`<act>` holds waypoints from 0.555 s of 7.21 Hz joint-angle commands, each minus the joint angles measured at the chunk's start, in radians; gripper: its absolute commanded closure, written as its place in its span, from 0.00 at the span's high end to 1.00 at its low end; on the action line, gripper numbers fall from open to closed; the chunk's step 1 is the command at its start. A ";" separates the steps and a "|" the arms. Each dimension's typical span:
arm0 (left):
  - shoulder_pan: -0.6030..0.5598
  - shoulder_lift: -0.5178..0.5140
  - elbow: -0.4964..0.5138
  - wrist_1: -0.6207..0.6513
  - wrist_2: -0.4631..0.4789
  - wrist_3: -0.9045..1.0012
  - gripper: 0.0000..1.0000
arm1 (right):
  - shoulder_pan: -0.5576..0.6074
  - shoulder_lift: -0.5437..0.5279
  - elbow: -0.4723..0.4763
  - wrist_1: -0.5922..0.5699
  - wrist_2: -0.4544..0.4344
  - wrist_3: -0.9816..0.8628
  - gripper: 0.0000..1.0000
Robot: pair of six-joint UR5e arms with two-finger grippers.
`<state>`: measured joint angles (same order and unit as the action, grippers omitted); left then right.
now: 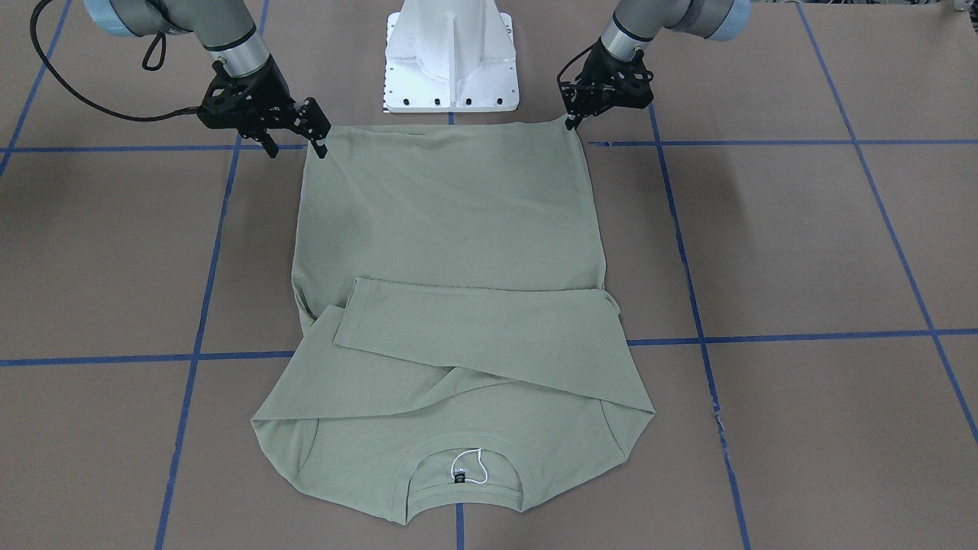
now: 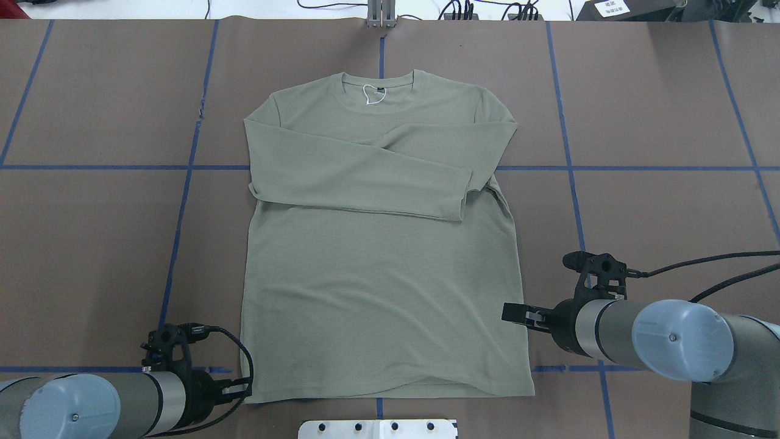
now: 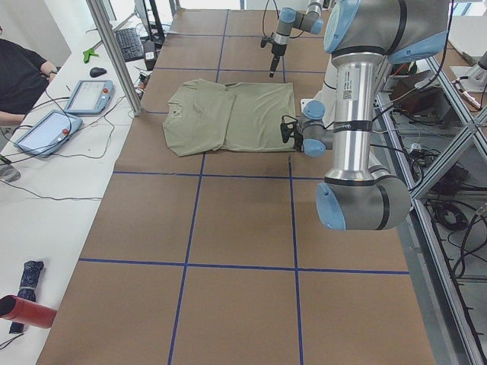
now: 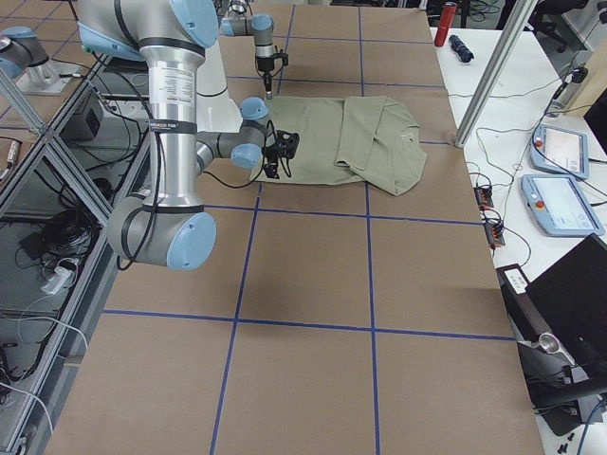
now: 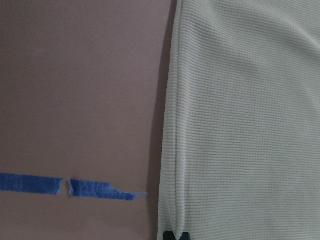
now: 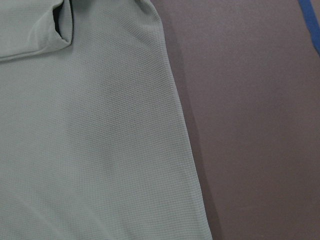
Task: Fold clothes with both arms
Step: 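Lower both grippers and grasp the hem corners nearest the robot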
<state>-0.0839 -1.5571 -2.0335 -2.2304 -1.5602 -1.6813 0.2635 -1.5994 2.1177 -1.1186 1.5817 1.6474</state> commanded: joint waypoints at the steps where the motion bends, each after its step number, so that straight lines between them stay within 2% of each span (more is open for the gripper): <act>1: -0.013 -0.008 -0.036 -0.002 -0.035 -0.003 0.00 | -0.033 -0.011 -0.001 -0.001 -0.057 0.104 1.00; 2: -0.016 -0.006 -0.060 -0.002 -0.034 -0.008 0.00 | -0.068 -0.017 0.001 -0.001 -0.105 0.174 0.98; 3: -0.017 -0.006 -0.063 -0.002 -0.031 -0.009 0.00 | -0.145 -0.017 -0.001 -0.013 -0.209 0.189 0.92; 4: -0.019 -0.008 -0.068 -0.003 -0.029 -0.009 0.00 | -0.174 -0.017 0.001 -0.013 -0.239 0.189 0.87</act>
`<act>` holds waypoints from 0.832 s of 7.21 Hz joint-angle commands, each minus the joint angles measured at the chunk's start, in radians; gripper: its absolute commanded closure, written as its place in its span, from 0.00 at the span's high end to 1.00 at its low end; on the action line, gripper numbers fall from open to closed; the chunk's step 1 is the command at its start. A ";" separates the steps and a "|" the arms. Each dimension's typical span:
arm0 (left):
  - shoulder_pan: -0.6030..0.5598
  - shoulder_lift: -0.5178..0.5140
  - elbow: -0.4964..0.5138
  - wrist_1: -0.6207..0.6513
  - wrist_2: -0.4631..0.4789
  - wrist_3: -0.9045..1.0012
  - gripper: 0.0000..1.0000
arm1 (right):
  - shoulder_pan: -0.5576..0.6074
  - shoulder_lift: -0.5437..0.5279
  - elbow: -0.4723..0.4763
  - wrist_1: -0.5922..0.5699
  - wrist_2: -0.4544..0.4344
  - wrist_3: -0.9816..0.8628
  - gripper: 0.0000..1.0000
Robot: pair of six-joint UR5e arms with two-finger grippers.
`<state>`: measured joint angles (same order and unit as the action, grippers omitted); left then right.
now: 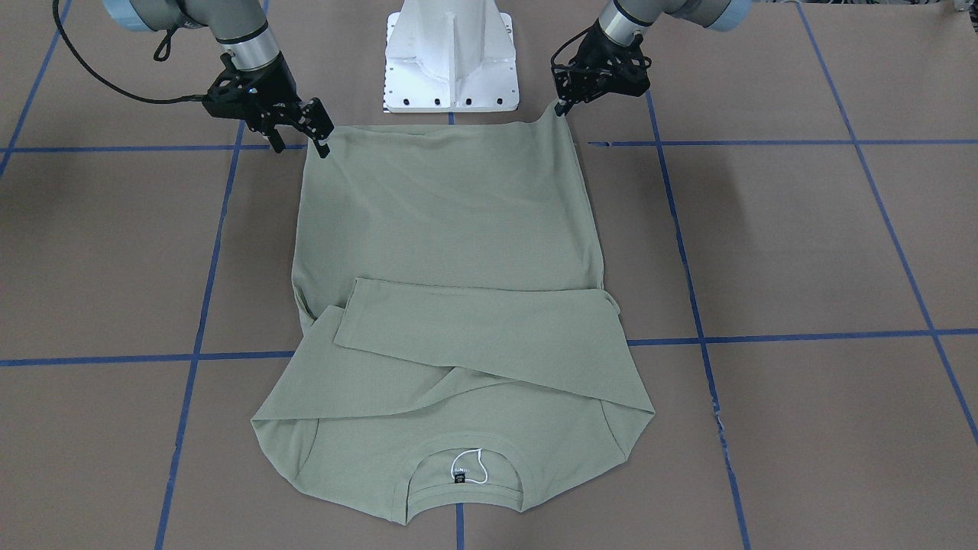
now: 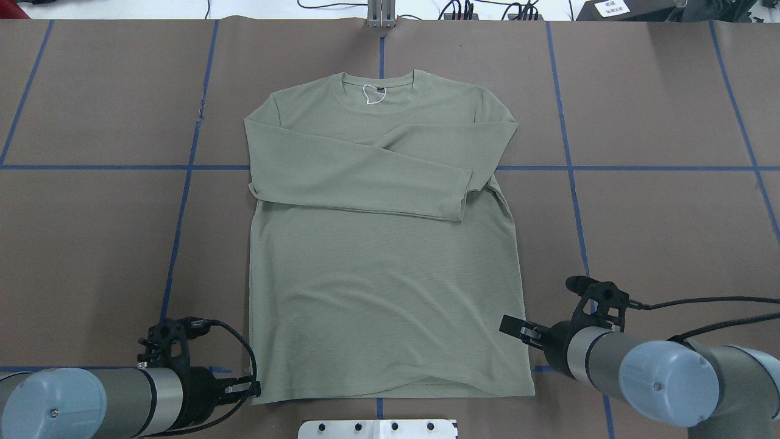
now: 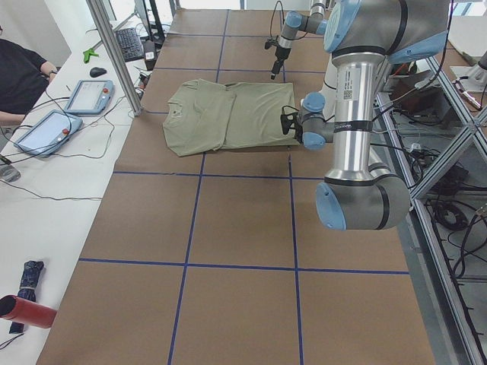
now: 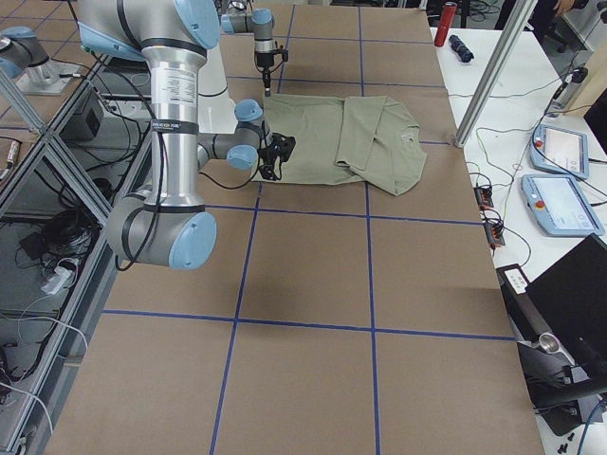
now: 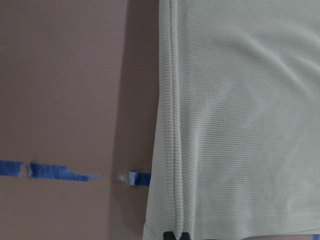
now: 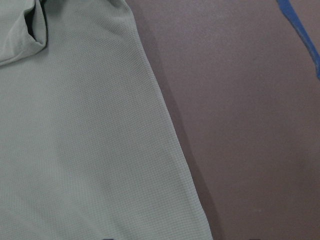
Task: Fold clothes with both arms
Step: 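Lower both grippers and grasp the hem corners nearest the robot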
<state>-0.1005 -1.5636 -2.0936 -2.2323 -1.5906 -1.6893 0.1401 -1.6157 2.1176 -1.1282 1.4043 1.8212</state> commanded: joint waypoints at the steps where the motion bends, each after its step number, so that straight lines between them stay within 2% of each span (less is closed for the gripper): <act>1: -0.011 0.000 -0.026 -0.001 0.003 -0.007 0.00 | -0.069 -0.004 -0.001 -0.004 -0.064 0.015 0.78; 5: -0.015 -0.004 -0.051 -0.003 0.011 -0.029 0.00 | -0.132 -0.038 -0.010 -0.004 -0.087 0.016 0.70; 6: -0.015 -0.006 -0.054 -0.003 0.018 -0.029 0.00 | -0.161 -0.050 -0.008 -0.005 -0.116 0.016 0.70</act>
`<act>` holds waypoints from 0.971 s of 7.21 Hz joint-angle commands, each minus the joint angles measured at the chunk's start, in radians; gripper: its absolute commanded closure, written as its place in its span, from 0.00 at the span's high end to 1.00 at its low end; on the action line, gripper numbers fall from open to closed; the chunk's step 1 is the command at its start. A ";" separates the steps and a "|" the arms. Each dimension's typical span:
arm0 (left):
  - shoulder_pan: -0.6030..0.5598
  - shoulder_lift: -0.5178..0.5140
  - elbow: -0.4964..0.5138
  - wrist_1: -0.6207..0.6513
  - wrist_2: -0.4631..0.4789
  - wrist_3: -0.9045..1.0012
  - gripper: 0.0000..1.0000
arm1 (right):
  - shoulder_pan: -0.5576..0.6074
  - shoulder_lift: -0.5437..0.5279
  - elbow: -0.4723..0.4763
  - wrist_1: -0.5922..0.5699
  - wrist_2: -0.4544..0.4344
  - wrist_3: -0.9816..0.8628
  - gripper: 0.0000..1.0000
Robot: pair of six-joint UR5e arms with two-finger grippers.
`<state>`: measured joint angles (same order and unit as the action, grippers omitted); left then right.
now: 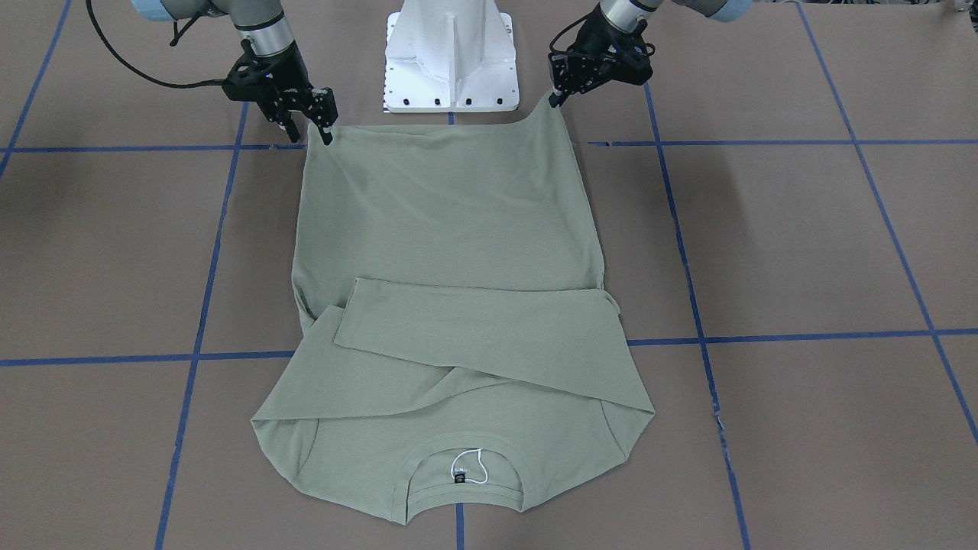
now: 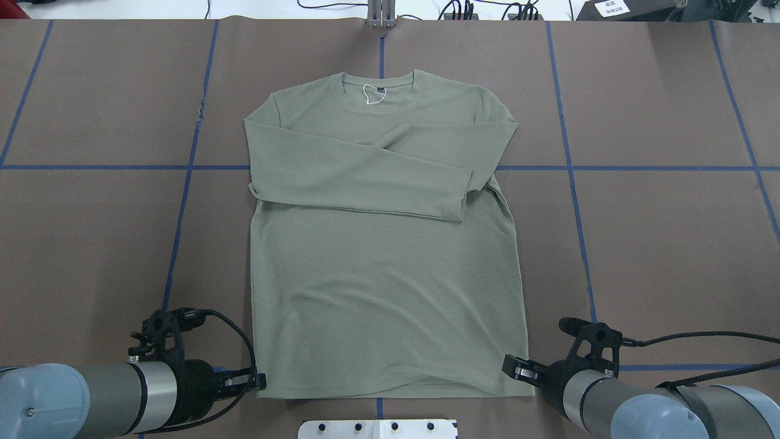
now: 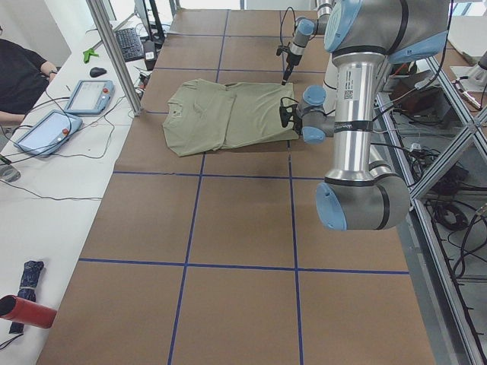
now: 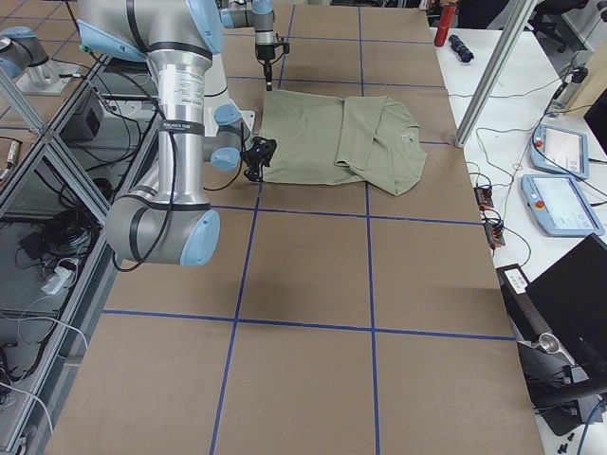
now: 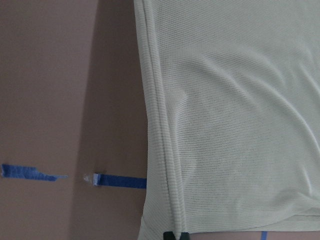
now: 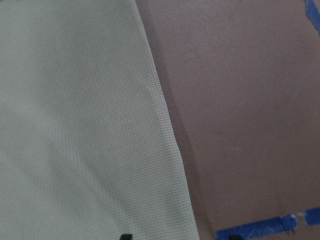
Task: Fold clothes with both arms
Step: 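Lower both grippers and grasp the hem corners nearest the robot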
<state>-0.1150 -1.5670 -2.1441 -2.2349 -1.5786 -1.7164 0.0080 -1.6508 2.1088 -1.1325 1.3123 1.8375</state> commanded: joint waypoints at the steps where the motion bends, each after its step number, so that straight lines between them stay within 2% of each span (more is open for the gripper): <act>1: 0.000 -0.004 -0.005 0.000 0.008 -0.002 0.00 | -0.036 -0.014 0.002 -0.013 -0.024 0.000 0.62; 3: 0.000 -0.001 -0.013 0.000 0.008 -0.002 0.00 | -0.039 -0.009 0.004 -0.013 -0.024 0.000 0.50; 5: 0.000 -0.001 -0.014 0.001 0.008 -0.002 0.00 | -0.045 -0.008 0.004 -0.013 -0.024 0.000 0.47; 6: 0.000 -0.001 -0.014 0.001 0.006 -0.002 0.00 | -0.049 -0.007 0.002 -0.015 -0.024 0.000 0.40; 7: 0.000 -0.001 -0.013 0.001 0.006 -0.002 0.00 | -0.051 -0.006 0.004 -0.015 -0.024 0.000 0.20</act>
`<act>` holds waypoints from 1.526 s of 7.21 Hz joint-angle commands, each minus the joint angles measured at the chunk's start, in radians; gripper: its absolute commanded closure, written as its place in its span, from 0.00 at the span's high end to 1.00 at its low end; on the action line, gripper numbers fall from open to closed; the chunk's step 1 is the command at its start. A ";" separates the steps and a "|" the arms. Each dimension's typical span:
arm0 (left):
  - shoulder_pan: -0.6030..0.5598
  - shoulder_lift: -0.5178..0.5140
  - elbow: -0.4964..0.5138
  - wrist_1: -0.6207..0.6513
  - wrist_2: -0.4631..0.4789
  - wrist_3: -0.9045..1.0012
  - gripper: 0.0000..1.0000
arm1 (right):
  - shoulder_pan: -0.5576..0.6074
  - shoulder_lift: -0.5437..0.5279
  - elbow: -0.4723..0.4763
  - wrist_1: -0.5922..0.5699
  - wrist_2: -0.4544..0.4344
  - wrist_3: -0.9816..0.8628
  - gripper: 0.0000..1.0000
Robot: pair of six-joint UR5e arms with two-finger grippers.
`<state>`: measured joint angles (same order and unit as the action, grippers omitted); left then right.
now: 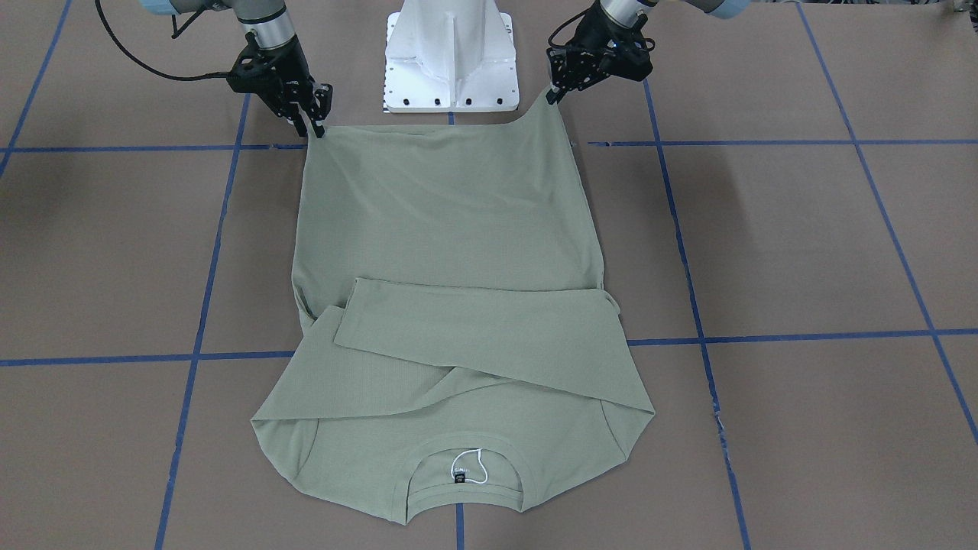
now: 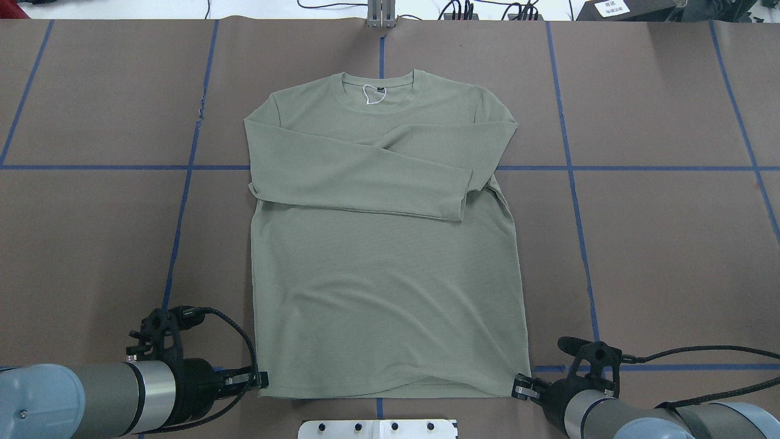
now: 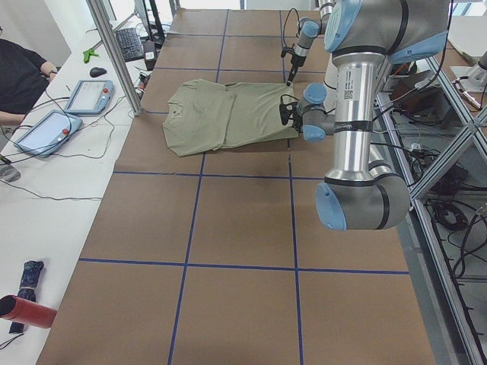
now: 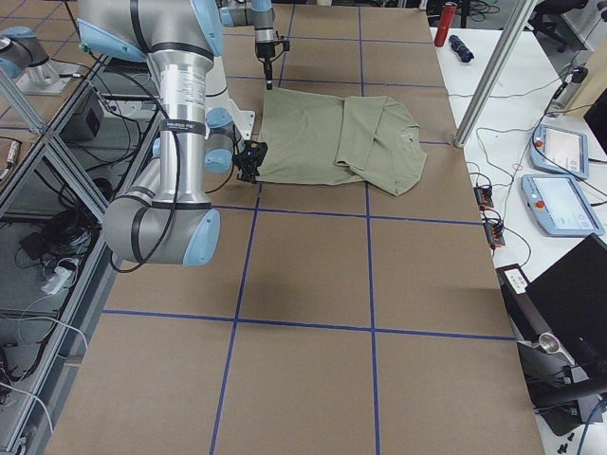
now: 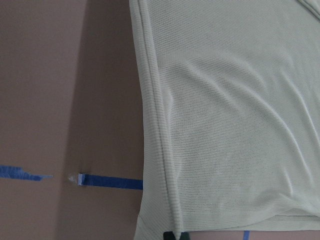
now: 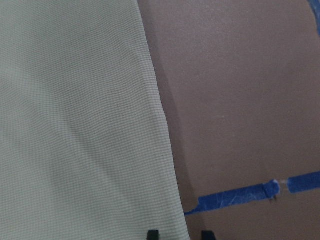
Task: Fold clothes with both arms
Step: 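Lower both grippers and grasp the hem corners nearest the robot, then lift the hem with both grippers and carry it toward the collar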
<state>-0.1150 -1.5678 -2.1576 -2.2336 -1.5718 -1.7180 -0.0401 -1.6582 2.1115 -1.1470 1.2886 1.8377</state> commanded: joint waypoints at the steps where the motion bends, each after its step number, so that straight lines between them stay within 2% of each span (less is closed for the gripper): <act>1: 0.000 0.000 0.001 0.000 -0.001 0.000 0.00 | -0.009 0.003 0.001 0.000 0.001 0.000 0.00; 2: 0.000 0.000 0.001 0.002 -0.002 0.002 0.00 | -0.015 0.003 0.002 -0.016 0.002 0.000 0.00; 3: 0.000 0.003 -0.005 0.002 -0.007 0.002 0.00 | -0.017 0.005 0.039 -0.090 0.011 -0.002 0.00; 4: -0.005 0.017 -0.054 0.029 -0.019 0.008 0.00 | -0.011 0.006 0.139 -0.225 0.079 -0.002 0.00; 6: -0.014 -0.003 -0.320 0.359 -0.181 0.014 0.00 | 0.031 0.020 0.397 -0.517 0.206 -0.003 0.00; 7: -0.023 -0.004 -0.428 0.467 -0.230 0.014 0.00 | 0.076 0.076 0.489 -0.665 0.318 -0.003 0.00; 8: -0.076 -0.017 -0.491 0.558 -0.316 0.017 0.00 | 0.162 0.192 0.537 -0.801 0.419 -0.023 0.00; 9: -0.147 -0.074 -0.478 0.592 -0.370 0.081 0.00 | 0.240 0.269 0.536 -0.898 0.458 -0.099 0.00; 10: -0.194 -0.145 -0.411 0.626 -0.373 0.169 0.00 | 0.296 0.332 0.486 -0.922 0.460 -0.217 0.00; 11: -0.274 -0.234 -0.286 0.632 -0.372 0.242 0.00 | 0.383 0.407 0.401 -0.924 0.465 -0.321 0.00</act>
<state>-0.3035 -1.7050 -2.5566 -1.6264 -1.9333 -1.5666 0.2456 -1.3423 2.5903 -2.0430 1.7392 1.6437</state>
